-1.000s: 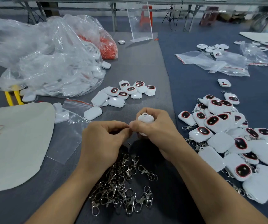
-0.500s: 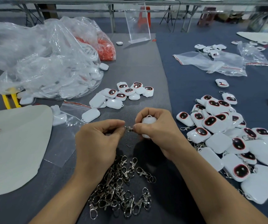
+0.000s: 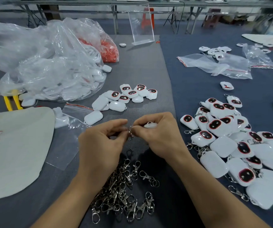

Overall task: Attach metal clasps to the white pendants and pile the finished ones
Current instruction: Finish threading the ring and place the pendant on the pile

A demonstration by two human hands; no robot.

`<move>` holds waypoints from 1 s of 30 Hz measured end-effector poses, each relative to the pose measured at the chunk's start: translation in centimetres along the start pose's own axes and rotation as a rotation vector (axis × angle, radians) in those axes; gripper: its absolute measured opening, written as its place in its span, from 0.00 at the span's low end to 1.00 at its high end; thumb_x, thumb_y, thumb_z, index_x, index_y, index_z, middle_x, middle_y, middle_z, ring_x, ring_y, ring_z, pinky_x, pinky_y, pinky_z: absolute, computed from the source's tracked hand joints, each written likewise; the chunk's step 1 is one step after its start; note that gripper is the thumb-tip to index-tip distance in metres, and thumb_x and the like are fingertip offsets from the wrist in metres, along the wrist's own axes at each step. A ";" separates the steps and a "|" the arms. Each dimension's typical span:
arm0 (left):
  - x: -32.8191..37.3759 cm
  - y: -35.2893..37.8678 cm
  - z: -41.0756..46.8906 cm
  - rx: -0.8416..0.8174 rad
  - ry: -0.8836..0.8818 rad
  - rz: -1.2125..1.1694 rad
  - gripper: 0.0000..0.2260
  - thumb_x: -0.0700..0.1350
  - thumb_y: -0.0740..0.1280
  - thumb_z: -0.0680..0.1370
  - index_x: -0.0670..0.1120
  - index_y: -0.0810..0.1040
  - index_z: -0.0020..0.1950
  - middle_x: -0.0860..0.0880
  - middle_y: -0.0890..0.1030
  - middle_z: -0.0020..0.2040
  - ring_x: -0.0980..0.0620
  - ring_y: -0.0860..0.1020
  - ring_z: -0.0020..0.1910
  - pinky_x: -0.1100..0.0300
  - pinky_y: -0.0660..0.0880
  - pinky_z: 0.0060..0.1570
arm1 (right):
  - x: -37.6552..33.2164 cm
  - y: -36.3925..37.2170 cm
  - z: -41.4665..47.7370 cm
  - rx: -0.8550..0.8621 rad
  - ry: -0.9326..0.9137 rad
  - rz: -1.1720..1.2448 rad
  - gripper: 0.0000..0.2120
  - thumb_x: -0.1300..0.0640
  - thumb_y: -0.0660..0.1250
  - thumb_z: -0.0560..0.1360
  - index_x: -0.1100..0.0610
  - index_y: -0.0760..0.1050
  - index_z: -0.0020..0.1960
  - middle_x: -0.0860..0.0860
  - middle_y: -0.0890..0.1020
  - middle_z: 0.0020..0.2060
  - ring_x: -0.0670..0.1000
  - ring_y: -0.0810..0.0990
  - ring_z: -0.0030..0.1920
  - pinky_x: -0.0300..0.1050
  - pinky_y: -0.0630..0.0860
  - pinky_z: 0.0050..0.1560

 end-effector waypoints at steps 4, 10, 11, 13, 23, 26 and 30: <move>-0.8 0.3 0.3 -0.055 -0.073 -0.113 0.12 0.43 0.80 0.70 0.62 0.87 0.43 0.60 0.86 0.38 0.59 0.85 0.39 0.58 0.82 0.43 | 0.4 0.1 0.2 -0.013 0.110 0.250 0.07 0.64 0.77 0.70 0.54 0.87 0.37 0.60 0.82 0.31 0.52 0.75 0.31 0.46 0.71 0.34; -0.8 0.5 0.3 -0.072 -0.095 -0.175 0.08 0.46 0.78 0.69 0.59 0.87 0.43 0.56 0.86 0.38 0.54 0.85 0.38 0.52 0.83 0.44 | 0.5 0.3 0.1 -0.070 0.125 0.227 0.07 0.64 0.76 0.71 0.55 0.87 0.37 0.64 0.81 0.32 0.56 0.75 0.32 0.49 0.71 0.35; -0.8 0.4 0.3 -0.057 -0.101 -0.164 0.07 0.47 0.78 0.69 0.60 0.87 0.42 0.56 0.86 0.37 0.54 0.85 0.37 0.52 0.83 0.42 | 0.6 0.2 0.1 -0.070 0.113 0.189 0.06 0.63 0.76 0.71 0.54 0.87 0.38 0.61 0.82 0.31 0.53 0.76 0.32 0.47 0.73 0.34; -0.4 0.1 0.3 -0.027 -0.070 -0.096 0.05 0.50 0.75 0.68 0.61 0.86 0.41 0.59 0.84 0.34 0.57 0.81 0.31 0.60 0.78 0.34 | 0.5 0.1 0.1 -0.056 0.084 0.109 0.05 0.60 0.78 0.71 0.52 0.87 0.38 0.51 0.84 0.30 0.46 0.79 0.31 0.41 0.74 0.34; 0.5 0.0 0.2 -0.042 0.008 0.009 0.11 0.41 0.77 0.70 0.59 0.86 0.39 0.62 0.84 0.35 0.62 0.81 0.35 0.75 0.72 0.38 | 0.1 0.0 -0.2 0.004 0.029 0.040 0.06 0.62 0.78 0.71 0.52 0.88 0.40 0.47 0.87 0.34 0.46 0.86 0.39 0.45 0.83 0.45; 0.4 0.1 0.4 -0.067 0.000 -0.024 0.12 0.39 0.78 0.69 0.59 0.86 0.38 0.61 0.84 0.34 0.64 0.80 0.32 0.75 0.71 0.35 | 0.0 0.0 0.0 -0.034 0.015 0.056 0.07 0.64 0.77 0.72 0.53 0.88 0.41 0.46 0.86 0.32 0.43 0.84 0.35 0.39 0.79 0.39; 0.6 0.1 0.4 -0.103 0.002 -0.071 0.07 0.44 0.74 0.67 0.57 0.86 0.39 0.57 0.85 0.34 0.61 0.80 0.32 0.71 0.73 0.36 | 0.0 0.0 0.1 -0.104 -0.004 0.089 0.08 0.66 0.76 0.72 0.54 0.87 0.40 0.42 0.82 0.27 0.39 0.77 0.27 0.28 0.69 0.31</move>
Point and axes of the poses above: each hand's wrist, its own z-axis towards the middle knuckle, its own y-axis out of the palm, x = y × z, the point moved 5 cm from there along z, towards the middle knuckle
